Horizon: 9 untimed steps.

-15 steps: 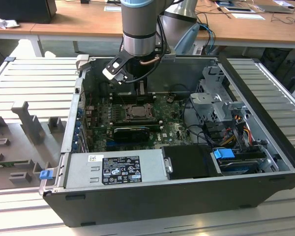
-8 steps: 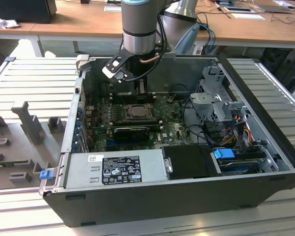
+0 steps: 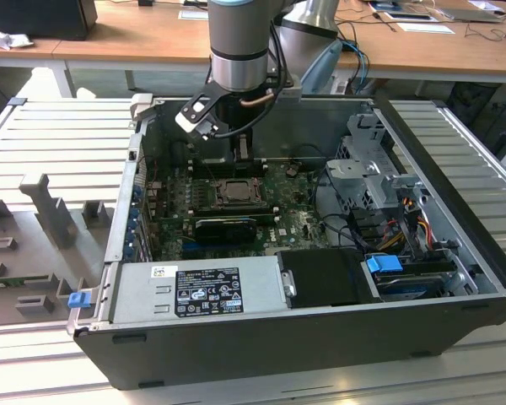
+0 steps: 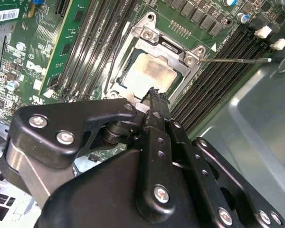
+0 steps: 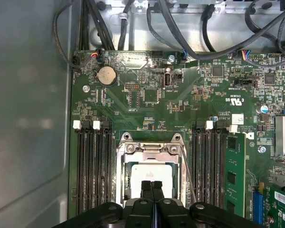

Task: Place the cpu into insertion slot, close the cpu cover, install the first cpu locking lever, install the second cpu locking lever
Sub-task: 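Install the first cpu locking lever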

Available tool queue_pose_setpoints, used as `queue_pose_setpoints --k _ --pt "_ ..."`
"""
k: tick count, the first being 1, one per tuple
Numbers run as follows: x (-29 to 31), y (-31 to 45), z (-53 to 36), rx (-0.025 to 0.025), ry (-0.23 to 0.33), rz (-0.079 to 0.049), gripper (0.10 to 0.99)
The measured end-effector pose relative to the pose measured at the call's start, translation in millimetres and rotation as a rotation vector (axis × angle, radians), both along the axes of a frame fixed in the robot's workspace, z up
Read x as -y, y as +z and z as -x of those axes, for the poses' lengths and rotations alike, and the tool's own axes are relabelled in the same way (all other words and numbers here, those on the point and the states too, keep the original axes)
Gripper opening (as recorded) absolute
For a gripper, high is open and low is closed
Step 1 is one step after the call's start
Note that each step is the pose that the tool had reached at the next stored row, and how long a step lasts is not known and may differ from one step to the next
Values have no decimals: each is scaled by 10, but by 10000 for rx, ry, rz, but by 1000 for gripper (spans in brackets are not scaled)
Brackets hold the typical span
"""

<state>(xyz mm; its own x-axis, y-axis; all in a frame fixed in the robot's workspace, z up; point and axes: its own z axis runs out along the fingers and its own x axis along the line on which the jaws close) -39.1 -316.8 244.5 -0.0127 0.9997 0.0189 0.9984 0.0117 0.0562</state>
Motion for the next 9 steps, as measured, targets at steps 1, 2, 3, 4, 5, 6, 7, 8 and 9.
queue_pose_setpoints --k 1,2,3,4,5,6,7,8,9 --pt "0 11 0 -2 0 3 106" --pt "0 26 0 -1 0 1 106" --pt "0 47 0 0 0 2 106" --pt "0 55 0 -1 0 1 106" --pt "0 60 0 -1 0 1 106" --pt "0 66 0 -1 -1 0 106" --pt "0 77 0 0 -1 0 106" --pt "0 85 0 0 0 0 106" --pt "0 96 0 -1 0 0 106"
